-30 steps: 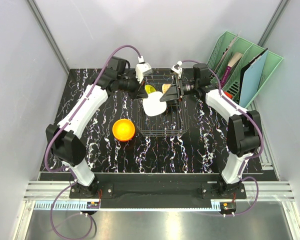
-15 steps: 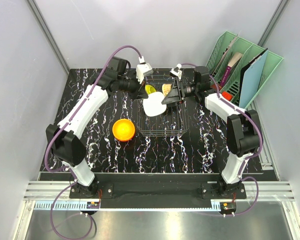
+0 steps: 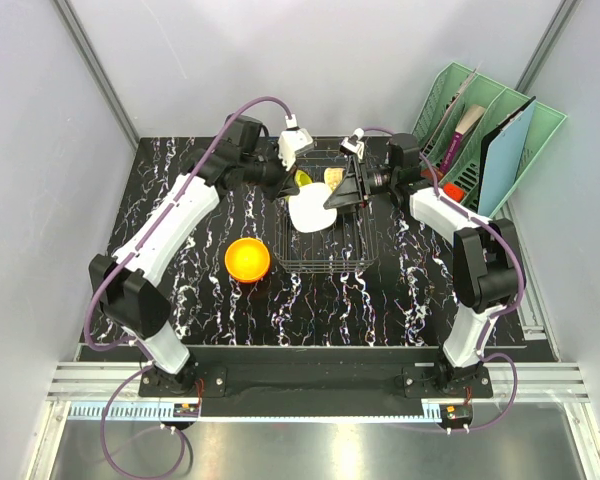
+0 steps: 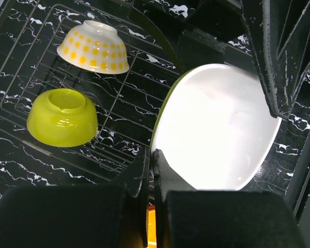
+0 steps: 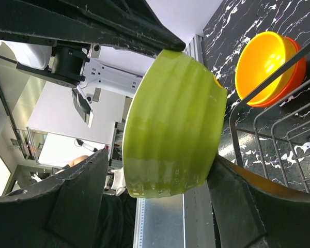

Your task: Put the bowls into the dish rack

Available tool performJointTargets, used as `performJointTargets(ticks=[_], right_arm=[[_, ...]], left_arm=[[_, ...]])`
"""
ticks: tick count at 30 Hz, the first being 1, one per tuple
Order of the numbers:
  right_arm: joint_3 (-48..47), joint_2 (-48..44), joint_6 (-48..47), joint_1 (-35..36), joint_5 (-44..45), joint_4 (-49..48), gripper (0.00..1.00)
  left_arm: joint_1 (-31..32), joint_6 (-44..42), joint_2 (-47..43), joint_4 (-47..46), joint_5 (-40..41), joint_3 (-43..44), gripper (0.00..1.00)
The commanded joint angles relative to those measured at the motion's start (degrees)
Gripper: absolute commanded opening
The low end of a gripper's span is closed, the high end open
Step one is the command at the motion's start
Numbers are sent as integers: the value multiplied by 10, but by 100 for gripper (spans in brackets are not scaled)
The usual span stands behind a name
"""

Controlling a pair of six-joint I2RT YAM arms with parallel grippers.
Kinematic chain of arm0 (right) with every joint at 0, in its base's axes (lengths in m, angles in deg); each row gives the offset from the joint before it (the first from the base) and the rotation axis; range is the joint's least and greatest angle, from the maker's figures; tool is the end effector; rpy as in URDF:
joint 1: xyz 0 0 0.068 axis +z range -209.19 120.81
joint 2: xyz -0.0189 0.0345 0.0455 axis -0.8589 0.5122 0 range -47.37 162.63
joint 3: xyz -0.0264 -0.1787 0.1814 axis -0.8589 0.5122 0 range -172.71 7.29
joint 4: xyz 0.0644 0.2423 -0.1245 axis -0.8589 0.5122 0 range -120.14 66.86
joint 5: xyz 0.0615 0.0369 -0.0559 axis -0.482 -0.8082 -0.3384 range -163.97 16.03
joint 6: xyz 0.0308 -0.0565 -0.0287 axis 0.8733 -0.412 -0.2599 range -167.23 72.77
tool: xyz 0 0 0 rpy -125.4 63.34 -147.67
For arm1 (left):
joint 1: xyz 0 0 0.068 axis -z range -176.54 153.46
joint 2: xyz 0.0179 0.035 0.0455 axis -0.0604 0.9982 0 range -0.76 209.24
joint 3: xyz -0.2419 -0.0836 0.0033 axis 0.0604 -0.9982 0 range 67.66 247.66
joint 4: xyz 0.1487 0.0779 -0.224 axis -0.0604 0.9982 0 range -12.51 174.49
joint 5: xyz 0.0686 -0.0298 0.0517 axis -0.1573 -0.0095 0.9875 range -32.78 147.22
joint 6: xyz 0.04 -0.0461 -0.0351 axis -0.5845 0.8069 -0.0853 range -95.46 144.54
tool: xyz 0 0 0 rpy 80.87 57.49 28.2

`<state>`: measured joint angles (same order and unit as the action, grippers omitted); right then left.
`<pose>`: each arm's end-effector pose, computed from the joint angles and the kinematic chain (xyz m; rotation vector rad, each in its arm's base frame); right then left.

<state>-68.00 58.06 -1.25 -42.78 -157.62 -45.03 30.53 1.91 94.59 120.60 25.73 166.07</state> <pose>0.3887 0.1741 0.2491 -0.7052 1.9834 2.0182 0.3409 -0.2081 0.3538 1.1924 1.8842 -0.6627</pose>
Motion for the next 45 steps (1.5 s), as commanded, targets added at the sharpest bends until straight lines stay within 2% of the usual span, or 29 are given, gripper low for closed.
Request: performJointTargets(ticks=[1,7,13,21,31,33,34,35,36,37,43,45], right_arm=[[3,4,0,-8,-2,-22,80],[11,4,-5,-20,-4,-22,66],[8,3,-4,-20,-7,-29,62],[6,12,43,-21,-9,-80,61],[7,10,51,-20,-9,-91,63],[6,12,53,-21,-7,-92,66],[5,13,54,-20,-7,-92,72],[4,14,54,-20,-6,-93,74],[3,15,54,-20,-7,-94,72],[2,18,54,-20,-9,-94,66],[2,20,58,-20,-8,-100,62],[3,18,60,-20,-10,-102,55]], left_arm=[[1,4,-32,-36,20,-2,0],[0,1,-40,-38,24,-9,0],[1,3,-39,-39,21,-11,0],[0,9,-34,-42,15,-13,0],[2,14,-28,-42,12,-5,0],[2,11,-27,-42,12,-5,0],[2,11,-28,-42,13,-6,0],[3,11,-28,-42,12,-6,0],[2,11,-28,-41,12,-7,0],[2,10,-27,-42,12,-7,0],[3,10,-28,-42,12,-9,0],[3,10,-28,-42,10,-10,0]])
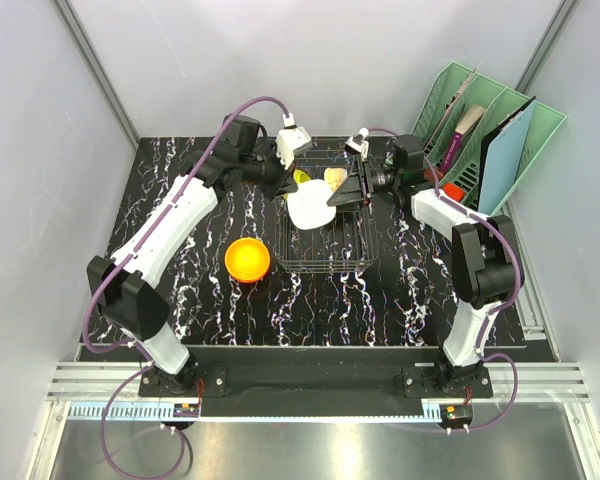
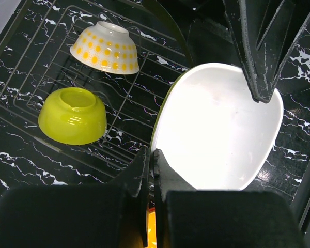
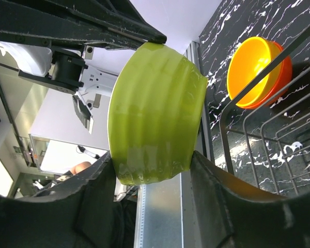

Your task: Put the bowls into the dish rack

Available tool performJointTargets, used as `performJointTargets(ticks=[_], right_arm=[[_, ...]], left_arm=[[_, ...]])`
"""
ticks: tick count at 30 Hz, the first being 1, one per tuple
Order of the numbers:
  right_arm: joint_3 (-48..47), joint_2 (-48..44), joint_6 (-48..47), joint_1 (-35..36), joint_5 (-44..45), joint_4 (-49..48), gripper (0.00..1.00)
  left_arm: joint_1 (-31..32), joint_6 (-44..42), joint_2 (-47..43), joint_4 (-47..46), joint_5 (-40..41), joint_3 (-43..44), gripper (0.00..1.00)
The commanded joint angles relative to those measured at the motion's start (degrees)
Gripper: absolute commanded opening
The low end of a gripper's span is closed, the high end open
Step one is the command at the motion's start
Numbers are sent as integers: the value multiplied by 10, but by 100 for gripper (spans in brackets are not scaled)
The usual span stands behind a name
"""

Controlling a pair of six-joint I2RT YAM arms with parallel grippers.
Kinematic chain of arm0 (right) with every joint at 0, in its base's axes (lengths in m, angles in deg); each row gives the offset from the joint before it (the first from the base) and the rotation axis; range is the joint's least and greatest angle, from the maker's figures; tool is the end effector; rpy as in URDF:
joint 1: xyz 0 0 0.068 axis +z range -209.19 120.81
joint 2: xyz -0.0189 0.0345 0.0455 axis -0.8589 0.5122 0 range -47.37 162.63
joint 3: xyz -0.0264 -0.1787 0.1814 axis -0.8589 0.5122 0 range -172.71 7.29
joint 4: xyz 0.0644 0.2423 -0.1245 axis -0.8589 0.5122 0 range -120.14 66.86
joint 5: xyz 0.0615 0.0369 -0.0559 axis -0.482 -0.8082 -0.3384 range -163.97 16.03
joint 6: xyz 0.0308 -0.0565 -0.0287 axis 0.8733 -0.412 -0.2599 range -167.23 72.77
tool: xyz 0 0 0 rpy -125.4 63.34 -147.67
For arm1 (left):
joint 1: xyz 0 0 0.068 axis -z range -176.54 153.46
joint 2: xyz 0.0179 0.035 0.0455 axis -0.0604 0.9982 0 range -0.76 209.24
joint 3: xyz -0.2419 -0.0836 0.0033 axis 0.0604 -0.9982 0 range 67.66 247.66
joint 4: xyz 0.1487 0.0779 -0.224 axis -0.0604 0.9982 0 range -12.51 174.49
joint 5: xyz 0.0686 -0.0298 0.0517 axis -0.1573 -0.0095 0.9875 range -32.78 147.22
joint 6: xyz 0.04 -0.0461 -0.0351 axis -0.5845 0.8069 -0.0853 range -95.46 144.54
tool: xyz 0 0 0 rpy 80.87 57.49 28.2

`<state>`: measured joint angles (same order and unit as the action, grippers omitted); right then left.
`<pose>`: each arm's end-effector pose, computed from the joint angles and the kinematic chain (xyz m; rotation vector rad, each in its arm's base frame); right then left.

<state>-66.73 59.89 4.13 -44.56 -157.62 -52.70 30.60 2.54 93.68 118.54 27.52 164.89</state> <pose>0.3980 0.1630 0.2392 -0.6525 1.9834 2.0160 0.3410 -0.2070 0.3554 1.1661 1.8739 -0.6274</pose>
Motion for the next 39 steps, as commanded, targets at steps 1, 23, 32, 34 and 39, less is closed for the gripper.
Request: performJointTargets(ticks=[1,23,32,34,39], right_arm=[[-10,1,7,-2,-11,-27,52],[-34,-12,-165,-3,74,174,0],[-69,-64,-363,-1,255,385,0],[-75,-78,-407,-1,317,411,0],[-98,-116,-494,7,457,482,0]], left_arm=[[2,3,-17,-21,-7,2,0],[1,19,-26,-16,-6,20,87],[-114,78,-57,-37,-24,-10,99],[-146,78,-64,-37,-25,-27,99],[-178,44,-81,-25,-12,-98,99]])
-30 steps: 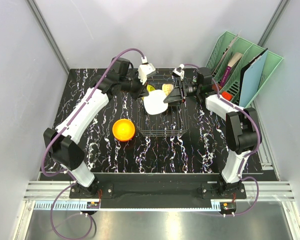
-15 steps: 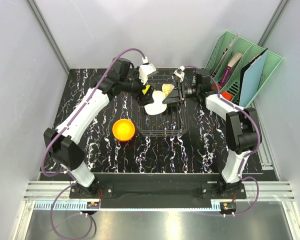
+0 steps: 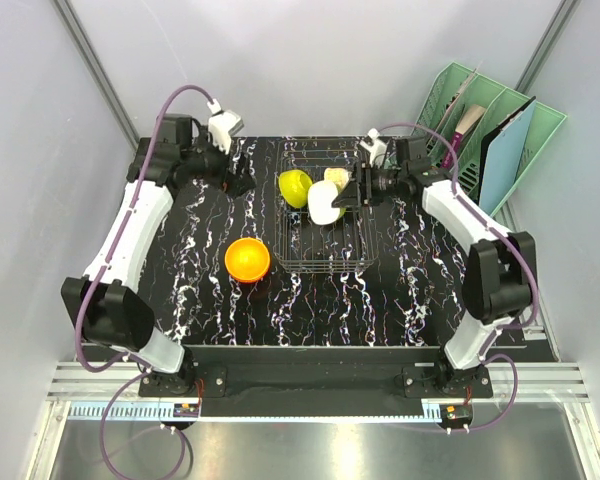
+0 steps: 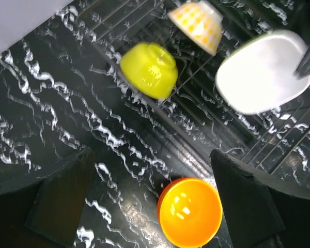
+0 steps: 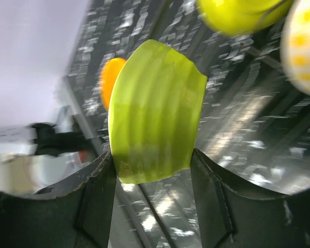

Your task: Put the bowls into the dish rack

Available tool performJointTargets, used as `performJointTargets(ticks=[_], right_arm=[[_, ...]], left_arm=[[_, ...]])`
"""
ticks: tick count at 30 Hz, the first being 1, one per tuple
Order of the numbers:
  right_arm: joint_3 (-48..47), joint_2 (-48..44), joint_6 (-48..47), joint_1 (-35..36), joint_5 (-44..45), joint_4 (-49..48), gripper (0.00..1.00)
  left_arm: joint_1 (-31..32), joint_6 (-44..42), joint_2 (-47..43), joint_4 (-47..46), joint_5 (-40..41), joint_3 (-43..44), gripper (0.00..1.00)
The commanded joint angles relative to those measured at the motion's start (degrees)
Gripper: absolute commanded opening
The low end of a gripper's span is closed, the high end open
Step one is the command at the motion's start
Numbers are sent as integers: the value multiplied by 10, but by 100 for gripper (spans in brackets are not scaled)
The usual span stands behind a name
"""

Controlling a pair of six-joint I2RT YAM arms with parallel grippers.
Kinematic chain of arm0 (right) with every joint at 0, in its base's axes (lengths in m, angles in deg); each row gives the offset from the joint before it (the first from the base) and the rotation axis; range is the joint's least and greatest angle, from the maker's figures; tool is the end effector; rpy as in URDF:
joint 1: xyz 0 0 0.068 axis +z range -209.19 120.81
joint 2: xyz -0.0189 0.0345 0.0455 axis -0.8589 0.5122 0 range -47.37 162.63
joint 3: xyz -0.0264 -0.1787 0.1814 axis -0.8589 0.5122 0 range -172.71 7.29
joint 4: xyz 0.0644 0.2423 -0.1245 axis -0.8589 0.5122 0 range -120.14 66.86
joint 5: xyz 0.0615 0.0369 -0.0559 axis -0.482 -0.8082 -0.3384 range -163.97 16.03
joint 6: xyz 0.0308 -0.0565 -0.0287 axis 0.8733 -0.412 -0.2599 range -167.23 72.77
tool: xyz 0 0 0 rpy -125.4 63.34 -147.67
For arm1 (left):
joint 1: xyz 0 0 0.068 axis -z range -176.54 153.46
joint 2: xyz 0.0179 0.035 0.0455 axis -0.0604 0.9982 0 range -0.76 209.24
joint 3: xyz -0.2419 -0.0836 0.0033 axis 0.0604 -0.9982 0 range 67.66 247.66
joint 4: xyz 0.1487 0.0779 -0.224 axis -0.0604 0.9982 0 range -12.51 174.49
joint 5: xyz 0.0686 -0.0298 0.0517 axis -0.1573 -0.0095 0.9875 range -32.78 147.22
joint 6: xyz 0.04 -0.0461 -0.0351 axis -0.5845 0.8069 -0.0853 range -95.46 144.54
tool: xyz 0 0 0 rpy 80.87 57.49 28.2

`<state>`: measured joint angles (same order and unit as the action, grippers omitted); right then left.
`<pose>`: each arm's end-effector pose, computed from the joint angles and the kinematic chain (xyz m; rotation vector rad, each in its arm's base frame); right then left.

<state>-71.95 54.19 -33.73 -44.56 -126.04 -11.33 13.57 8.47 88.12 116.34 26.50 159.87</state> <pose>0.3943 0.1498 0.2381 -0.5128 2.2069 1.2926 0.3654 -0.0951 0.3635 0.7710 1.9943 -0.5240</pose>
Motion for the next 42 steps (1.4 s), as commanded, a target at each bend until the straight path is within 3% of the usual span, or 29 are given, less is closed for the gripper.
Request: performJointTargets(ticks=[1,9,20,42], right_arm=[[-53,-65,-127,10,158,88,0],[-44,-91,-307,103,361,150,0],[-21,-72,-429,176,555,144,0],[30,25,-573,279,768,63,0]], left_arm=[[-10,-24,-27,-3,4,-68,99],[-21,-50,-44,4,2,-140,99],[-31,-75,-60,15,0,-174,99],[-53,-99,-83,14,-14,-219,99]])
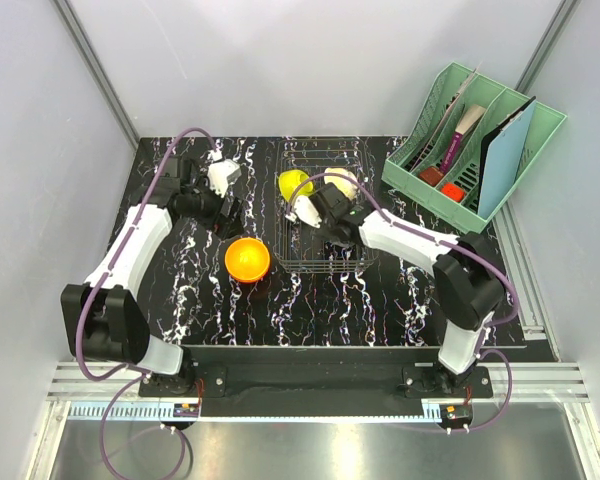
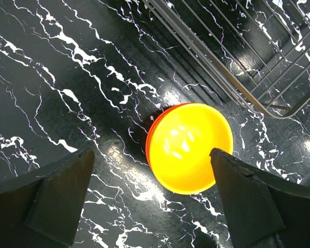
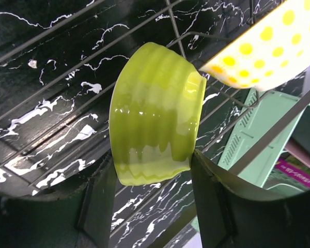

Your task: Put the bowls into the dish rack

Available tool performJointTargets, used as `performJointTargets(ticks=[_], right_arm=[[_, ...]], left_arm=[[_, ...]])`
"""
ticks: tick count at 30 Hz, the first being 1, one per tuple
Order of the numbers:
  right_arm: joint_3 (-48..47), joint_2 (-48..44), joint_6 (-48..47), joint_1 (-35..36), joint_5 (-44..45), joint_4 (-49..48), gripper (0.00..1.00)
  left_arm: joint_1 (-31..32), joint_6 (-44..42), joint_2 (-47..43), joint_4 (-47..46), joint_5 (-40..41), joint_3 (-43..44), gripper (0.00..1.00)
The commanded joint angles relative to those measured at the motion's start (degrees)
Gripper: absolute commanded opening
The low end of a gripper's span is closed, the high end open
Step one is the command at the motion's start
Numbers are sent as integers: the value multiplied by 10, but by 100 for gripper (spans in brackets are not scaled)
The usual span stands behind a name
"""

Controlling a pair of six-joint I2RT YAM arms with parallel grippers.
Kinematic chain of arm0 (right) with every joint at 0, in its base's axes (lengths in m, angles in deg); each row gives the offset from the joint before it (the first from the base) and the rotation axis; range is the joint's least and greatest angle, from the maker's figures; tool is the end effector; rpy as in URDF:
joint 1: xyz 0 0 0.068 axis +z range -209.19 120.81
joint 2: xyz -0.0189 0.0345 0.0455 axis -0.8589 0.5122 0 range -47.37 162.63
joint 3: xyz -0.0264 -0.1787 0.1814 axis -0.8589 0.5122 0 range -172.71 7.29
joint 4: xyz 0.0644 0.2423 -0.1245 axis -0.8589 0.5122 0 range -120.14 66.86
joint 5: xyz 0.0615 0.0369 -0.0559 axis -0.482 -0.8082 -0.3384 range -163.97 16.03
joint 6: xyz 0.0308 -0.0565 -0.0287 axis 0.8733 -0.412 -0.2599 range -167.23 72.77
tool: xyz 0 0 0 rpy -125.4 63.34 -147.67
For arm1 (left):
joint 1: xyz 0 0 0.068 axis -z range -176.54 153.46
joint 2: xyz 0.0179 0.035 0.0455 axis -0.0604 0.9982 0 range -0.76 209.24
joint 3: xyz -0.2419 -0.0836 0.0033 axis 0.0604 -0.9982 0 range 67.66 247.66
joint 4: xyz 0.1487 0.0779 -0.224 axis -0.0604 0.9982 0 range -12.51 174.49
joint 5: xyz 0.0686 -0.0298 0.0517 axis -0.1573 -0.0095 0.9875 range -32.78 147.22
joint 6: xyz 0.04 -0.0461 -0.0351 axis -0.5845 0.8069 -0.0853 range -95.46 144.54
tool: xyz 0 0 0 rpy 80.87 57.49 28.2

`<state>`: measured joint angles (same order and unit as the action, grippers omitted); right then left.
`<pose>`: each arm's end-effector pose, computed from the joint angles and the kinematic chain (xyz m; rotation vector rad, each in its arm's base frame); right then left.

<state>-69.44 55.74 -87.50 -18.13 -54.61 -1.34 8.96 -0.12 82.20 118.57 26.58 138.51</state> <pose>0.3239 0.2567 0.1844 -1.5289 1.9849 -0.4211 0.3308 -0.0614 0.2625 0.8285 2.2414 -0.5110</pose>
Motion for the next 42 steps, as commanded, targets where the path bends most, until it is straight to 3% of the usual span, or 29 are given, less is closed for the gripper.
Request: performJointTargets(ticks=[1,9,11,14,15,19,28,33,42], right_arm=[[7,11,-43,21,60,-37,0],[23,31,-60,39,66,-44,0],[24,35,-64,42,67,-42,4],[25,44,-71,50,71,-38,18],[25,46,-71,52,69,-36,29],[20,53,-68,58,54,-9,53],[6,57,-61,61,29,49,78],[3,57,-59,61,26,59,84],[-46,35,-22,61,-23,103,84]], left_arm=[[-8,-14,-26,-8,-16,-7,99],[-16,-21,-31,-8,-21,-15,99],[-19,-23,-32,-7,-22,-17,99],[-22,-24,-34,-8,-21,-17,99],[-23,-25,-35,-8,-22,-18,99],[-25,-27,-37,-8,-22,-19,99],[-29,-28,-33,-8,-26,-16,99],[-31,-27,-34,-7,-26,-13,99],[-32,-23,-32,-8,-29,-14,99]])
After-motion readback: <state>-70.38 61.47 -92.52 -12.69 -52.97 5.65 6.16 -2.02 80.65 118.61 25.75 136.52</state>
